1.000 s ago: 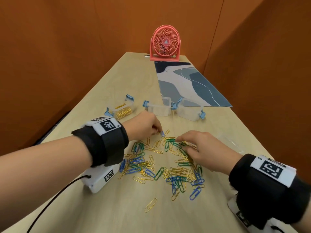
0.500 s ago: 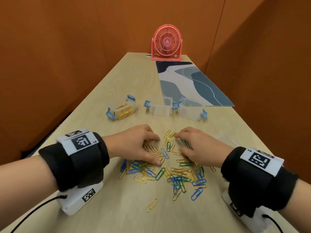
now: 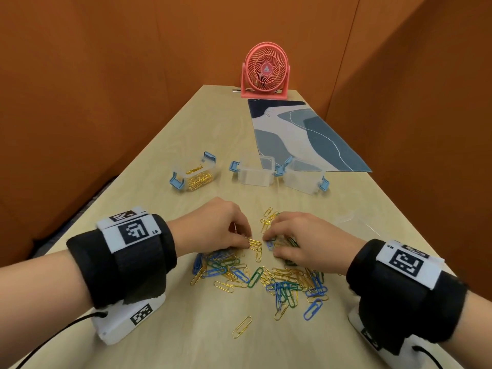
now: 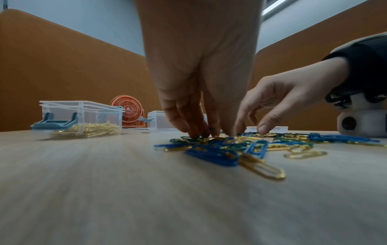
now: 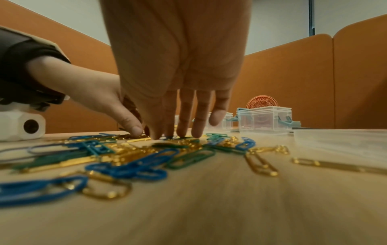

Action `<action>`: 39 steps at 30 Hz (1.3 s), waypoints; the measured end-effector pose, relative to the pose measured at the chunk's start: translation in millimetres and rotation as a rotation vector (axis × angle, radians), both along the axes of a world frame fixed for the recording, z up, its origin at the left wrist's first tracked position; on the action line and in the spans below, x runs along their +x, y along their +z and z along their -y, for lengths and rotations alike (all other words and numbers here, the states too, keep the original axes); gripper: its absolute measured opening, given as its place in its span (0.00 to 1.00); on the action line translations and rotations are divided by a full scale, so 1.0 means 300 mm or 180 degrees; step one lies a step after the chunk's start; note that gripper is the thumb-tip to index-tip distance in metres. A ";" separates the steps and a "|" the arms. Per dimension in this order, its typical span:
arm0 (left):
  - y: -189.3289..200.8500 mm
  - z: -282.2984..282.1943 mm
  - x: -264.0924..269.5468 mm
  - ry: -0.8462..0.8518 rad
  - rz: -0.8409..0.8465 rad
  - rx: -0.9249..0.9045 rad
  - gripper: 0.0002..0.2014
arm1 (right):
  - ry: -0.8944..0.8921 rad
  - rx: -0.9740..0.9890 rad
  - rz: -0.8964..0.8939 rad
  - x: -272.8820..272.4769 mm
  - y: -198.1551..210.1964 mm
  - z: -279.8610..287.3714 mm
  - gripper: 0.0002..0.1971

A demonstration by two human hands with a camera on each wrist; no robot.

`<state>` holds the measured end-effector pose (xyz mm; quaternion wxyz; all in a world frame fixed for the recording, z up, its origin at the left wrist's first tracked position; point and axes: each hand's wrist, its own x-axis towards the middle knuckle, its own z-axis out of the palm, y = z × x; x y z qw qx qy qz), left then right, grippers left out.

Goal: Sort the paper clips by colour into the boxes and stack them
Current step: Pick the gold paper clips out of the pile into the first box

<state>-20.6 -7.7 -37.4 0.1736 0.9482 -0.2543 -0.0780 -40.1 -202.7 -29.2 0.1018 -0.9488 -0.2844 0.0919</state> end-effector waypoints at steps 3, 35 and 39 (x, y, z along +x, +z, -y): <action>0.005 -0.002 -0.012 0.0048 0.0091 0.0091 0.26 | -0.0325 -0.0072 0.0151 0.002 -0.003 0.010 0.14; 0.086 -0.056 0.001 0.0894 -0.1118 -0.1378 0.12 | -0.0235 -0.0256 0.0482 0.107 -0.025 -0.035 0.12; 0.099 -0.070 0.004 0.1695 -0.2340 -0.2678 0.12 | -0.0367 -0.0126 0.0410 0.102 -0.020 -0.036 0.07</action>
